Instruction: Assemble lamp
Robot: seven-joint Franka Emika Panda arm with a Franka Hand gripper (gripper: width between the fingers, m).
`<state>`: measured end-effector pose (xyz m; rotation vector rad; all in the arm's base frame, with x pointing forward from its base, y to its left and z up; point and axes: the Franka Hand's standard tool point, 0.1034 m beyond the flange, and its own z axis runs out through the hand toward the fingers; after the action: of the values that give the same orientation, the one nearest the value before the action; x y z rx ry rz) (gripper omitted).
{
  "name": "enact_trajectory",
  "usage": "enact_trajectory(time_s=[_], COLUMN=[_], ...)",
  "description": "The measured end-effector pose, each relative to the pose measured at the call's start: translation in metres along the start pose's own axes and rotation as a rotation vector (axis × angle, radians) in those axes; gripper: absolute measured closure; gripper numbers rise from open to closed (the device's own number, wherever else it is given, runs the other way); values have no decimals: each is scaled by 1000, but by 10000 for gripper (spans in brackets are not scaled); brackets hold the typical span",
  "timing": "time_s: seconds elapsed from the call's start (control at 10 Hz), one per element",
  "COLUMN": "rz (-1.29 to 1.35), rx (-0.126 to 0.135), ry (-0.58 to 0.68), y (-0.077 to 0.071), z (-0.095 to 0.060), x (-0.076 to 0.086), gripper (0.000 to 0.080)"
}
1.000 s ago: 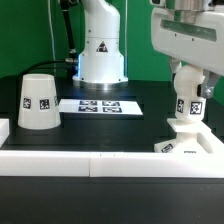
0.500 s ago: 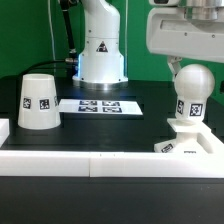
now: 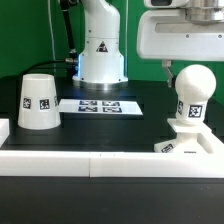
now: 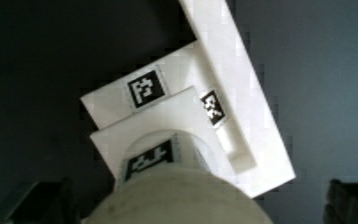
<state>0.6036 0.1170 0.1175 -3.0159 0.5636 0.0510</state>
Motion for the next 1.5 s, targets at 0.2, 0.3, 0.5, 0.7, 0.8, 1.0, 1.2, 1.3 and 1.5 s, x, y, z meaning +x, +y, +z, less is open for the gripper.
enact_trajectory(time_s=[0.2,0.3,0.5,0.7,0.8,1.0,1.2,1.3,1.5], rz=[-223,-329,-528,-678,-748,-891,-1123,-1222,-1467], rx=[-1,-1,-2,-2,-4,-10,-39,-64,-97], ry=[1,3,4,7,7,7,6,1,-15], y=[4,5,7,8,8,10,10,7,6], z=[1,0,1,1,1,1,0,0,1], x=[4,6,7,8,8,9,12,10,11], gripper=[101,101,101,101,101,101,101,101,101])
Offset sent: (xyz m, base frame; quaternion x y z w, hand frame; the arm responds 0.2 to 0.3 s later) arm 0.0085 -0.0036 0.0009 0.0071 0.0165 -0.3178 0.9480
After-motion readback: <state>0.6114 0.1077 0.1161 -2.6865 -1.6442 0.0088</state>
